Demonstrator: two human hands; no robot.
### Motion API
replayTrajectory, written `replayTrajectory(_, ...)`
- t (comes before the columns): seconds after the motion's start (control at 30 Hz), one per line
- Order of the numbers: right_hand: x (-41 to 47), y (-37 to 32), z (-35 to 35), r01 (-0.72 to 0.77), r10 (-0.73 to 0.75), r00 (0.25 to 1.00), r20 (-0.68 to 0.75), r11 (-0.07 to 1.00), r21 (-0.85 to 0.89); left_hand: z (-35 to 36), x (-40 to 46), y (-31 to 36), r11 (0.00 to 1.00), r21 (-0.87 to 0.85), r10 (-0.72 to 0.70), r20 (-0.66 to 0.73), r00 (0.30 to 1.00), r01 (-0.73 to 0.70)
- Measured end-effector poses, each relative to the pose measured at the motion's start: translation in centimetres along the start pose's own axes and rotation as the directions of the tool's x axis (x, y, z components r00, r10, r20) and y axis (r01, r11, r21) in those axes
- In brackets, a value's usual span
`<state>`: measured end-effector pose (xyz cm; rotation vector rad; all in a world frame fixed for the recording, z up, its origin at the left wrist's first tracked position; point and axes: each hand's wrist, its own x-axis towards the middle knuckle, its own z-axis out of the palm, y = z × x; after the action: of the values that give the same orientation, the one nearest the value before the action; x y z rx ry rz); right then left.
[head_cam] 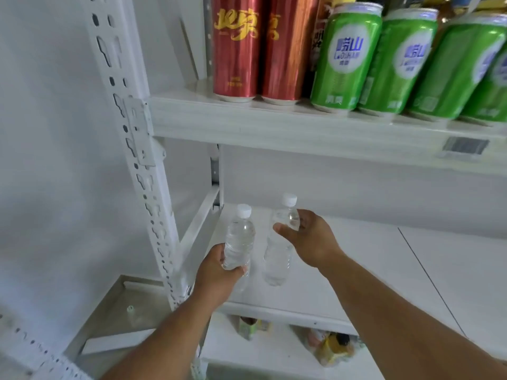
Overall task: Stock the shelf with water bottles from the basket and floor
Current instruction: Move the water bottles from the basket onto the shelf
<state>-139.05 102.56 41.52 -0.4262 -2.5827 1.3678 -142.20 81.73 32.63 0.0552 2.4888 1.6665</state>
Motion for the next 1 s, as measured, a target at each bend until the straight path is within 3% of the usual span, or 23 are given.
replayTrajectory(0.27,7.8,0.7,1.0,-0.025,0.025,0.999,0.027,1.000,0.012,1.6,6.9,0.6,1.000,0.016,0.011,-0.038,0.999,-0.011)
replayTrajectory(0.53,15.1,1.7,3.5,0.001,0.004,1.000,0.030,0.990,-0.144,3.3,14.1,0.9,1.000,-0.006,0.012,-0.103,0.995,-0.012)
replayTrajectory(1.0,24.3,3.4,7.9,0.025,-0.020,1.000,0.024,0.969,-0.244,6.0,25.2,-0.9,0.996,-0.005,0.084,-0.157,0.984,-0.086)
